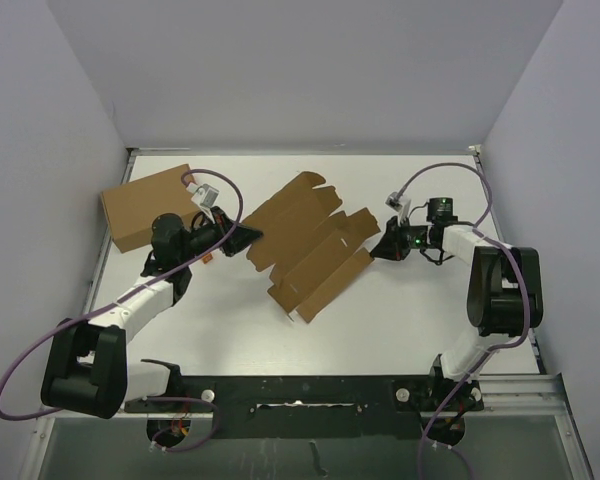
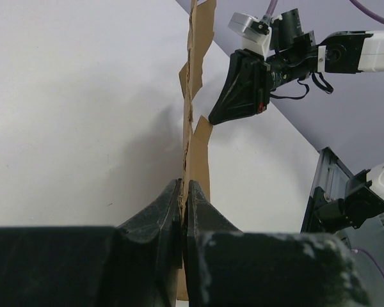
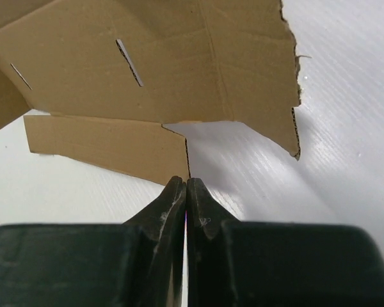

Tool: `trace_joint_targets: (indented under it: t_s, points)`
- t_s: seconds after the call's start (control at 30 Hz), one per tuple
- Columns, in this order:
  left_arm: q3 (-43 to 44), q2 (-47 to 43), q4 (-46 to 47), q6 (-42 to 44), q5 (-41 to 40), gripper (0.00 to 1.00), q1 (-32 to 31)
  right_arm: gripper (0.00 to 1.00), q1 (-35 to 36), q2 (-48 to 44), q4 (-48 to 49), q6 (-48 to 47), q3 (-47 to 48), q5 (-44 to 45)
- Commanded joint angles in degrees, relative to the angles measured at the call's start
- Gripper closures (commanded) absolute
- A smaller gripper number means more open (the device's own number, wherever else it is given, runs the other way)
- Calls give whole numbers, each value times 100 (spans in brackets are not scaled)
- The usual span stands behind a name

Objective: Fold the paper box

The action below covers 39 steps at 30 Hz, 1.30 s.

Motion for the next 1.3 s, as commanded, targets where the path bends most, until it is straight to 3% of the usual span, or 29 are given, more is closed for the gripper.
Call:
trace_joint_targets:
  t_s: [0.0,0.1,0.23,0.33,0.53,0.73,1.07,1.27]
  points:
    - [39,-107,458,15,61,100,73,100,101,-26,-128,-354,117,-100]
    - [6,-116,492,17,71,100,100,100,17,10,-86,-221,136,-95]
    - [-63,-133,528,8,87,100,158,100,-559,-50,315,522,84,-822]
    - [-76,-130,592,-9,108,100,170,99,-719,-209,695,771,-129,-723]
    - [-127,-32,906,-161,208,100,172,100,-657,177,850,1131,-88,-275]
    - [-155,-2,1008,-250,238,100,172,100,-424,536,720,1191,86,-409]
    - [-181,111,1172,-335,243,100,168,100,-189,553,1455,1768,-108,-1553]
    - [-173,154,1214,-322,231,100,173,94,-137,491,1916,2293,-260,-1802]
